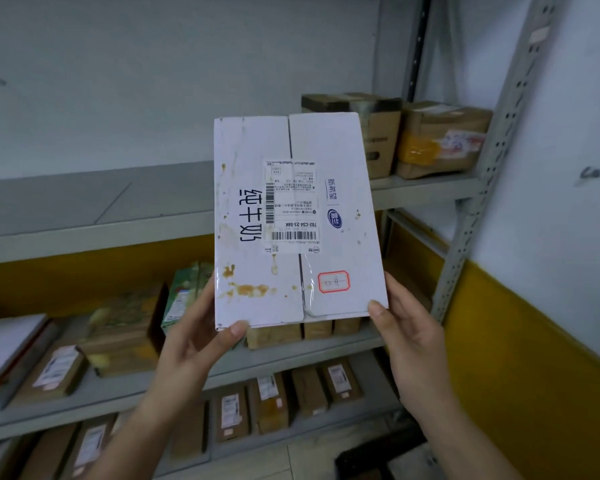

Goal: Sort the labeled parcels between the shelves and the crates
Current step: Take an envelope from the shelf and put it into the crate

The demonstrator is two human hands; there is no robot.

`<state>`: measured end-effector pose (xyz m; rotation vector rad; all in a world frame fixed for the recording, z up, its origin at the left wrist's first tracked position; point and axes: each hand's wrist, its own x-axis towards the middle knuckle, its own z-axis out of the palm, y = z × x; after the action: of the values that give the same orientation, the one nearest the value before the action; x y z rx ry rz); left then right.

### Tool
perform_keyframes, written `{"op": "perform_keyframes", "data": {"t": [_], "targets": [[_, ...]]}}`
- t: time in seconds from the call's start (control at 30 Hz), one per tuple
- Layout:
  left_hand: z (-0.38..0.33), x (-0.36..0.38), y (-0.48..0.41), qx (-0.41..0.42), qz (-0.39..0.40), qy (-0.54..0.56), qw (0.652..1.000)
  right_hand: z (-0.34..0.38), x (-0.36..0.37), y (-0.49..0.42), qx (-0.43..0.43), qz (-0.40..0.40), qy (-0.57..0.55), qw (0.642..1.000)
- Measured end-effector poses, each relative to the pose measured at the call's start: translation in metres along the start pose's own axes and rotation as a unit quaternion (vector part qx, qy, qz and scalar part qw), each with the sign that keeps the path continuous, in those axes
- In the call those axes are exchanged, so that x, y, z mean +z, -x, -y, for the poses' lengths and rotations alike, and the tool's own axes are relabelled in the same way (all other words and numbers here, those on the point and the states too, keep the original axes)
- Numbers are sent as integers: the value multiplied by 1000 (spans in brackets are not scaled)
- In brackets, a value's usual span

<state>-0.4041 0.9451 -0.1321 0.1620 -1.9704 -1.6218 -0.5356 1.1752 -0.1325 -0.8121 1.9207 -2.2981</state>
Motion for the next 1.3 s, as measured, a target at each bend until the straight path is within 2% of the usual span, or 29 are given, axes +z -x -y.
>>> {"op": "perform_keyframes", "data": {"t": [0.4,0.6,0.73,0.93,1.17,1.3], "targets": [[3,52,15,-1,53,33,998,5,-52,45,22,-72,21,997],[15,108,7,-23,188,24,982,-14,-101,92,54,-215,34,975],[38,153,-2,-76,272,43,958,-31,-126,125,103,-306,38,946],[92,219,-11,-147,418,49,895,-60,-146,174,163,-430,62,886],[163,291,-8,-228,592,30,772,-93,-156,228,250,-530,82,806],[197,322,12,-263,661,1,703,-121,-148,261,308,-575,66,755]]}}
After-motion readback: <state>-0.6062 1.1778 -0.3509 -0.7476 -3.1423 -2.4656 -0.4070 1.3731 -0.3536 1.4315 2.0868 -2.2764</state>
